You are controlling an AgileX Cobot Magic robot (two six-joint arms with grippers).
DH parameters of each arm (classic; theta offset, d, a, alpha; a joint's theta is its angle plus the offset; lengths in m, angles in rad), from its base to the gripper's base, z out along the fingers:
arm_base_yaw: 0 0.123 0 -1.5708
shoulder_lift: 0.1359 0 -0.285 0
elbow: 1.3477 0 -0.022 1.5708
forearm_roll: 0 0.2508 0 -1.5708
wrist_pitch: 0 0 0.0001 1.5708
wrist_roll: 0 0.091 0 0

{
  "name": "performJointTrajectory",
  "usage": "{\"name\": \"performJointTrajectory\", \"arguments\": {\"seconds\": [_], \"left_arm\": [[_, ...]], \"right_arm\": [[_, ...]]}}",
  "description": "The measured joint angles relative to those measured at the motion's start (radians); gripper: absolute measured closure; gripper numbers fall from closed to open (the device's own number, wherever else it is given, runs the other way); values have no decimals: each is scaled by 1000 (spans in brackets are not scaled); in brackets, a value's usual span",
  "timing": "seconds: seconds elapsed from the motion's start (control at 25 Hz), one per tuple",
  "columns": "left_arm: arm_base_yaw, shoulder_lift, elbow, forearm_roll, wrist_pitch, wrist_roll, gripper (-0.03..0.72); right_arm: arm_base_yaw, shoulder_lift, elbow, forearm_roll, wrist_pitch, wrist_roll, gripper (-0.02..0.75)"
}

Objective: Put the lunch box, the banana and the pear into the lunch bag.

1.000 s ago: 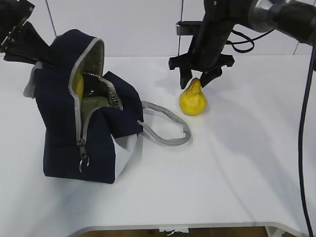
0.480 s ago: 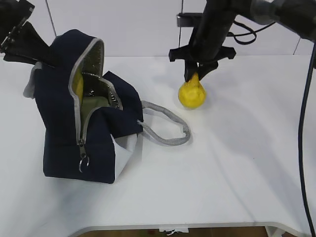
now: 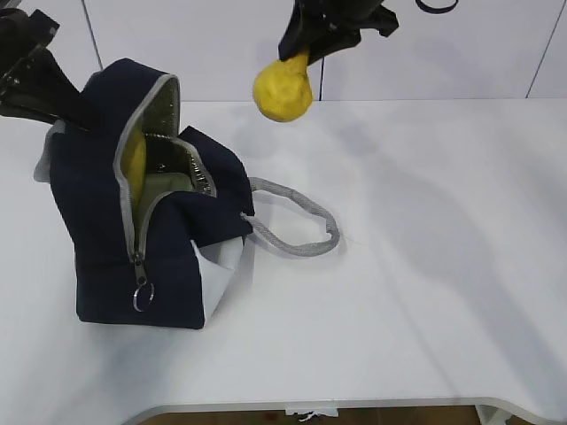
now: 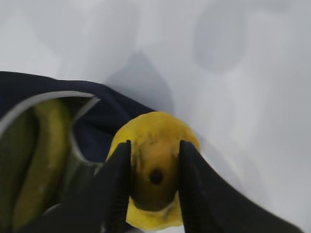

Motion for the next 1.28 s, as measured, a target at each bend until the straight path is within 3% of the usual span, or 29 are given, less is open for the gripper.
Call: {"name": "performJointTrajectory", "arguments": {"seconds": [0.2,0.8,1.28], "left_arm": [[0,0,0,7,0,0,693],[0,0,0,-2,2,0,693],[0,0,0,-3,2,0,693]], "right_arm": [[28,-21,21,175,0,-42,511],[175,76,64,237,-3,-82,512],[186,130,64,291,-208,-97,344]]}}
